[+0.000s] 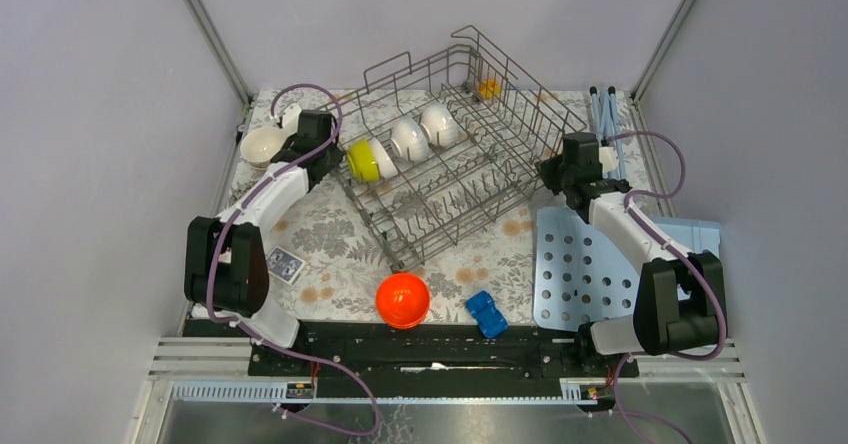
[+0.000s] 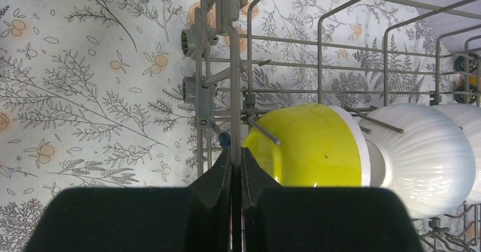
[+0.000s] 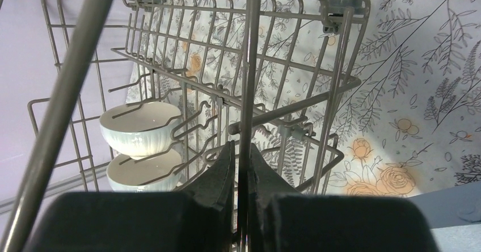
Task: Unload the bowls from the dish rack
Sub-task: Adjust the dish rack at the center of the board.
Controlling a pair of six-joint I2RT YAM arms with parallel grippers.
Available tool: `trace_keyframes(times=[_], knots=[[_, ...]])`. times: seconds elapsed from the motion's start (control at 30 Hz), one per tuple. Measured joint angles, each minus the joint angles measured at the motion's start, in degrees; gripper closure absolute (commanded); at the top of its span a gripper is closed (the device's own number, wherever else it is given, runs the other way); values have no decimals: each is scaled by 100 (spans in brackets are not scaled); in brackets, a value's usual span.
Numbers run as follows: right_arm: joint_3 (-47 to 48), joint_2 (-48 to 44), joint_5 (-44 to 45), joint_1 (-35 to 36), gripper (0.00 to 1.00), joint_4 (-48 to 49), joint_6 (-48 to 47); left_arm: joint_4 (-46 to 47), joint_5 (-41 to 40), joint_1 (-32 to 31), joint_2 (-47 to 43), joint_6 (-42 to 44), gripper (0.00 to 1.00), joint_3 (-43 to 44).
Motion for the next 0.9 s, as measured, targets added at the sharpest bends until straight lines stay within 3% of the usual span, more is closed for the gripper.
trace_keyframes(times=[0.3,0.5,0.57,0.73,0.9], knots=[[-63,0,181,369,100,103,341,2,219,315,179,166,100,205],[-149,-4,289,586,100,262,540,50,267,435,184,155,44,212],[-166,-11,291,629,100,289,562,98,315,444,177,151,37,216],[-216,-44,286,704,100,343,586,109,426,461,0,149,34,144],[-343,-151,275,730,100,413,579,-44,616,492,-424,70,38,-72]])
